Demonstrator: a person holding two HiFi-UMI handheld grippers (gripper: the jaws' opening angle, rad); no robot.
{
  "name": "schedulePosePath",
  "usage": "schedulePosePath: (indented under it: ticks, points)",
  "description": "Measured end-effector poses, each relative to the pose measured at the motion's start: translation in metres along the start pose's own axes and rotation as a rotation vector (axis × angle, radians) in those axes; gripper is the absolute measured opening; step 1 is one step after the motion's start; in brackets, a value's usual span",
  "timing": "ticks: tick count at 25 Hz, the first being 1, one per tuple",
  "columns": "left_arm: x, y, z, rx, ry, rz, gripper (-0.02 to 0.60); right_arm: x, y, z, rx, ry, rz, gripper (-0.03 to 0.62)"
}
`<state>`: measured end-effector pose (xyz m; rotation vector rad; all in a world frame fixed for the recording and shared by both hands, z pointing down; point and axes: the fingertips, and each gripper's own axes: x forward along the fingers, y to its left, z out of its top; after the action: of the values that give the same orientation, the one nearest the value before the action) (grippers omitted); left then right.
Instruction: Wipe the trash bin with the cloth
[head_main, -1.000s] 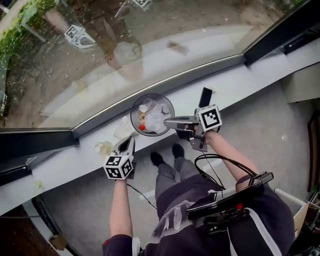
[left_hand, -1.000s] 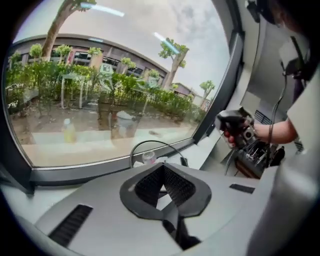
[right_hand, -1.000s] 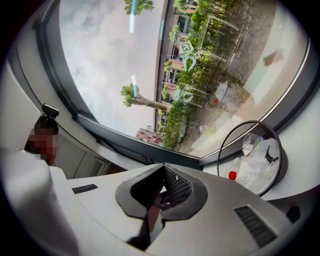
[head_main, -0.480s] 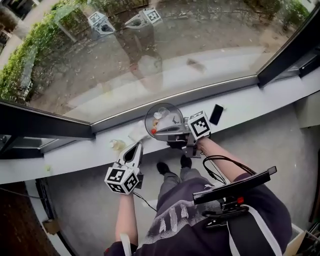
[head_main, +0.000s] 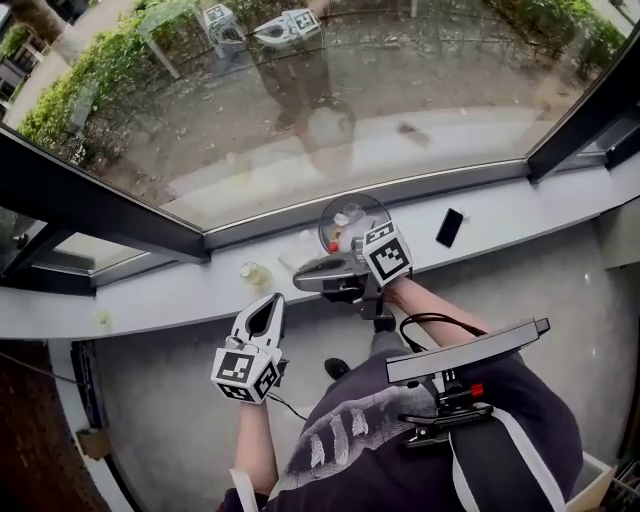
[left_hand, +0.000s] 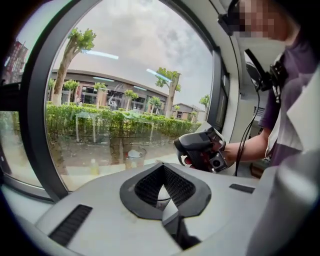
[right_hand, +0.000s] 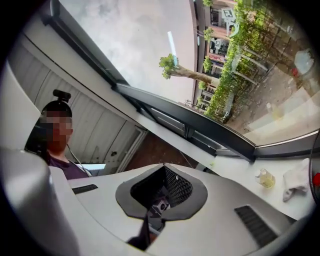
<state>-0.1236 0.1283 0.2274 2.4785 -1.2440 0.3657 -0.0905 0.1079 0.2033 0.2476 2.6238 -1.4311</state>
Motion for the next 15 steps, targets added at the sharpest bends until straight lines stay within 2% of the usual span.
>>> schedulePosePath:
  ticks: [4, 9, 15]
  points:
    - [-0.061, 0.031, -0.018, -0.101, -0.064, 0.064, -0.006, 0.053, 0.009, -0.038, -0.049, 0.098, -0.014, 0.000]
    - [-0.120, 0.046, -0.051, -0.118, -0.097, 0.100, -0.006, 0.105, 0.023, -0.076, -0.030, 0.114, 0.018, 0.000]
    - [-0.160, 0.058, -0.064, -0.186, -0.130, 0.142, -0.006, 0.151, 0.042, -0.093, -0.024, 0.169, 0.063, 0.000]
